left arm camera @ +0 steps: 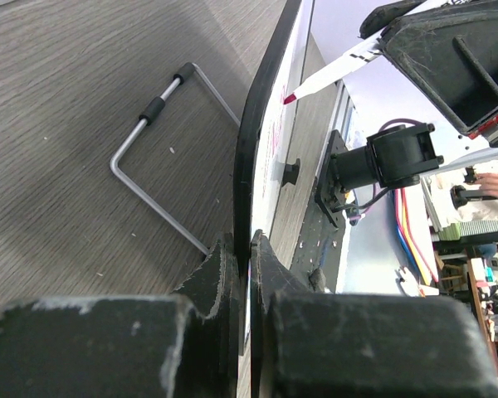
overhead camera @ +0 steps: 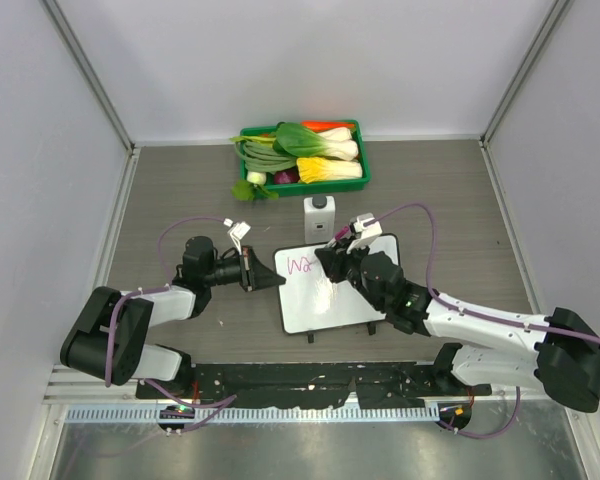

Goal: Write a sentence on the whiteboard
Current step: Write on the whiteboard at the whiteboard stand.

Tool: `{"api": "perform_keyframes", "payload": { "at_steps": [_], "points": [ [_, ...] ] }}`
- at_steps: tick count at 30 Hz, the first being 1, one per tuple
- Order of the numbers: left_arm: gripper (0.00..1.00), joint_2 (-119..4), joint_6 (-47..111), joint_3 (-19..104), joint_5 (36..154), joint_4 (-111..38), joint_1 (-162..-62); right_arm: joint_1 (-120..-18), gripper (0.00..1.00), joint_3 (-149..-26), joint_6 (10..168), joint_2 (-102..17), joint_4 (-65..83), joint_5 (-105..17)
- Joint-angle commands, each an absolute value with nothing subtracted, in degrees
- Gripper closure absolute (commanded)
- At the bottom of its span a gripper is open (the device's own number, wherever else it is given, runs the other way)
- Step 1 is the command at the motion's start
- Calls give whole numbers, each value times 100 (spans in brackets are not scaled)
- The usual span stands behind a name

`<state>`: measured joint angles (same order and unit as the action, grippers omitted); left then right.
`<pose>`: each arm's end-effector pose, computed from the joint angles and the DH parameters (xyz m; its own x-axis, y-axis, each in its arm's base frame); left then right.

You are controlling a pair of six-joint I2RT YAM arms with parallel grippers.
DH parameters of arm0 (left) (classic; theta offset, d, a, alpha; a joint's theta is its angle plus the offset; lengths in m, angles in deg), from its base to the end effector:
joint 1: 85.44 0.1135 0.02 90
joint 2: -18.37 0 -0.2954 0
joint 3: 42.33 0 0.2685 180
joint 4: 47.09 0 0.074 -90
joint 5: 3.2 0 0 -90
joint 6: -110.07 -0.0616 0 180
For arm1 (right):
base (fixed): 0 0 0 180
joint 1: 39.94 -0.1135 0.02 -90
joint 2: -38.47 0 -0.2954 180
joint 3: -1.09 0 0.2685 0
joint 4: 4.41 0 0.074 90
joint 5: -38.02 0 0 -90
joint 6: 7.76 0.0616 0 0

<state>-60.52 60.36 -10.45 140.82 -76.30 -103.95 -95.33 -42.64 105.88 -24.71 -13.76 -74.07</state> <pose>0.2223 -0.1270 0.1733 -0.8142 -0.1281 -0.5663 0.5121 0.3011 -0.8044 0.1718 0.2082 0.2647 -0.3127 0.2010 -0.9283 -0.4660 0.8192 0.3344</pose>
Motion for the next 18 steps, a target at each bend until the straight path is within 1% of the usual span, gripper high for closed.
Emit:
{"api": "perform_keyframes", "payload": {
  "at_steps": [1,18],
  "points": [
    [100,-6056,5777,-937,13936,-7627,-10469,-9531,99,-4488,10430,-2499,-1497,-7721],
    [100,-6082,5768,-928,13936,-7636,-10478,-9531,99,-4242,10482,-2315,-1110,-7835]
  ]
}}
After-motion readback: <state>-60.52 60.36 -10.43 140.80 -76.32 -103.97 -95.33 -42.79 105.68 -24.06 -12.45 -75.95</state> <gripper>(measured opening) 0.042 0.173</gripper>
